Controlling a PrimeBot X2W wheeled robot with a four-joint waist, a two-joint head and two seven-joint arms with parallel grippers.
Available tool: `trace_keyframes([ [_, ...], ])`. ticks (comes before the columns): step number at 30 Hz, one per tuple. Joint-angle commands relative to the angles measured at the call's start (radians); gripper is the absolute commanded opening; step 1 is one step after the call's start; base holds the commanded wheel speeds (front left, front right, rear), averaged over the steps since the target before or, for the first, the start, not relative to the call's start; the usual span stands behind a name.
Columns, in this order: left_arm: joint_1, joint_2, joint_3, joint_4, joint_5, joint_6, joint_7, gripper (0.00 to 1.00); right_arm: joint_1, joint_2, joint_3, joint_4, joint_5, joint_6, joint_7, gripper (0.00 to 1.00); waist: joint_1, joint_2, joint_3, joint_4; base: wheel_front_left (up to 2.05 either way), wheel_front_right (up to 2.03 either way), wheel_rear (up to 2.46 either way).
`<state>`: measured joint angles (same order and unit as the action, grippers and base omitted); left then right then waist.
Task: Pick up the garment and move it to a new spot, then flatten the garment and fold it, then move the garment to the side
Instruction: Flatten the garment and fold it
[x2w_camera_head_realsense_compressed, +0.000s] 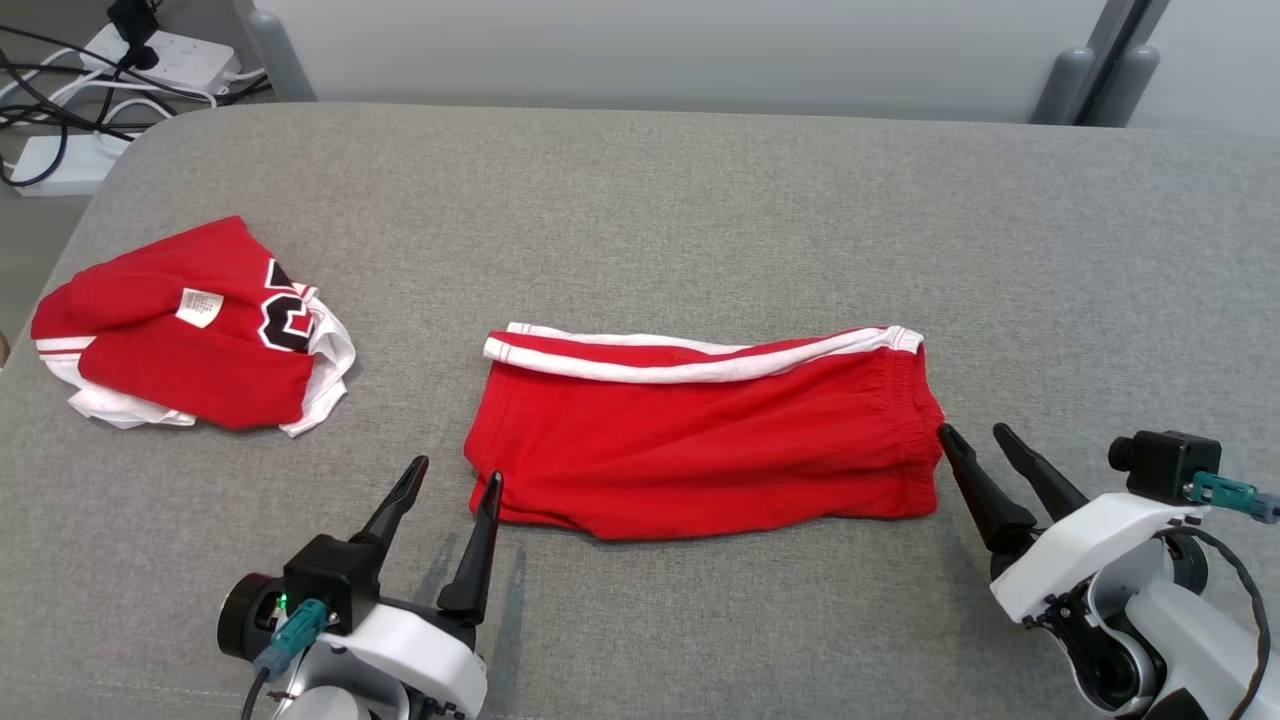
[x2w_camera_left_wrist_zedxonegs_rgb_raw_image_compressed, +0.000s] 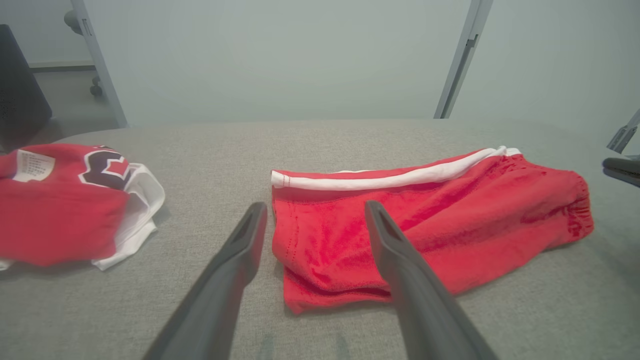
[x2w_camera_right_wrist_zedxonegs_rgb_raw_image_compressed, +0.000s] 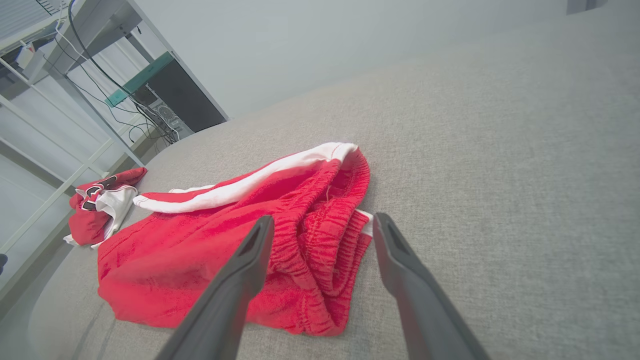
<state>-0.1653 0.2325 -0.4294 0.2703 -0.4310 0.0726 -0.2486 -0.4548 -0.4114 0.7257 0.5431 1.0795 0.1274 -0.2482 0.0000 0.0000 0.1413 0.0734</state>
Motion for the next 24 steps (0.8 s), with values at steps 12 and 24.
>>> trace_keyframes([
  [12, -0.004, -0.035, 0.078, -0.029, 0.082, -0.044, -0.013, 1.0, 0.01, 0.064, -0.017, 0.098, 0.041, 0.003, -0.005, 1.0, 0.0, 0.0, 0.02, 0.056, 0.0, 0.0, 0.0],
  [24, -0.013, -0.069, 0.119, -0.01, 0.113, -0.098, -0.013, 1.0, -0.005, 0.112, -0.002, 0.134, 0.183, 0.003, 0.037, 0.55, 0.0, 0.0, 0.036, 0.078, 0.0, 0.0, 0.0],
])
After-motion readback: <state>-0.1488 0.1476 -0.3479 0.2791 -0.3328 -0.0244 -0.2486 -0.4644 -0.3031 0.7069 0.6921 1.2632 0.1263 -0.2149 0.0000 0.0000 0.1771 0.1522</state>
